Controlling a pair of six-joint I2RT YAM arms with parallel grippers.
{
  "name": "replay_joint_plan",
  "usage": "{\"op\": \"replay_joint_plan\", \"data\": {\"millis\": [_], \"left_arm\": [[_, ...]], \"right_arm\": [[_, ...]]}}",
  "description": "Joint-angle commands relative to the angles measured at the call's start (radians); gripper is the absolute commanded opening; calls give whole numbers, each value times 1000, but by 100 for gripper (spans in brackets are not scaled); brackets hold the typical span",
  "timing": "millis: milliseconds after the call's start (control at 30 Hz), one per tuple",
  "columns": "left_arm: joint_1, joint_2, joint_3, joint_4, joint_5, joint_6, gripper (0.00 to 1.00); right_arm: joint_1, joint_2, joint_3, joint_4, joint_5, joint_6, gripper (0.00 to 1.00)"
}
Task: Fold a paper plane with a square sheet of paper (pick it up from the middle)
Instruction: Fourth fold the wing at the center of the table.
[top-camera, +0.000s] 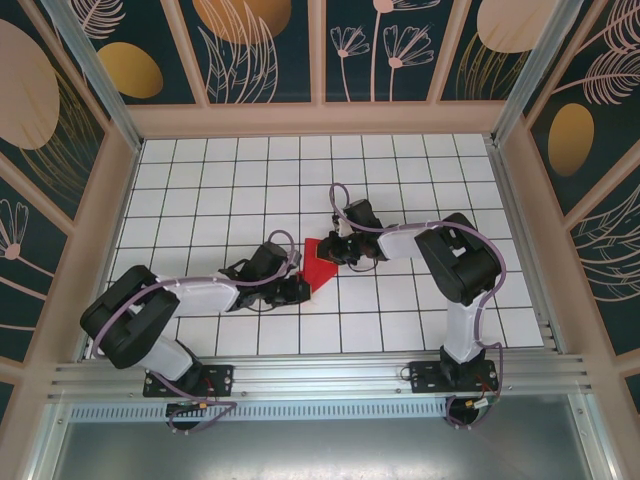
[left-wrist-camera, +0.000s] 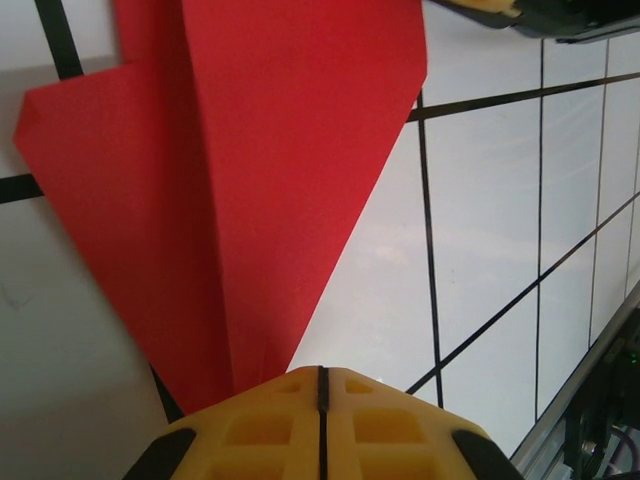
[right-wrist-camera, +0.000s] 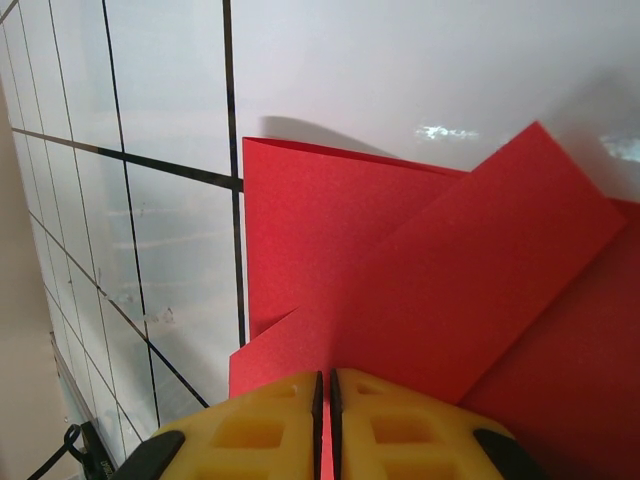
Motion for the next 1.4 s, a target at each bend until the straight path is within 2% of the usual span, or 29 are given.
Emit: {"op": "replay_joint_plan", "data": {"millis": [0,167,467,633,767,967,1133,1367], "left_arm": [[-3,31,18,0,15,10,6],[-1,36,-61,-27,-25,-6,4],[-3,-53,-231,56,60,-76,4],[-2,-210,-174,0,38,-58,9],[-2,-265,-61,-83,-82,-10,12],[-2,-167,99,-147,-265,42,12],[-1,-22,188,-138,-285,69,10],[1,67,204,-121,-305,86,8]], "right_arm": [[-10,56,-1,-55,91,-30,14],[-12,61,2,-67,96,-39,14],[-11,69,14,-76,86,-48,14],[-8,40,40,-70,51,-53,15],[-7,-27,80,-96,39,-66,19],[-17,-175,66,-164,137,-79,34],[-43,-287,-80,-146,210,-39,42],[-42,-319,-200,-78,175,18,47]]}}
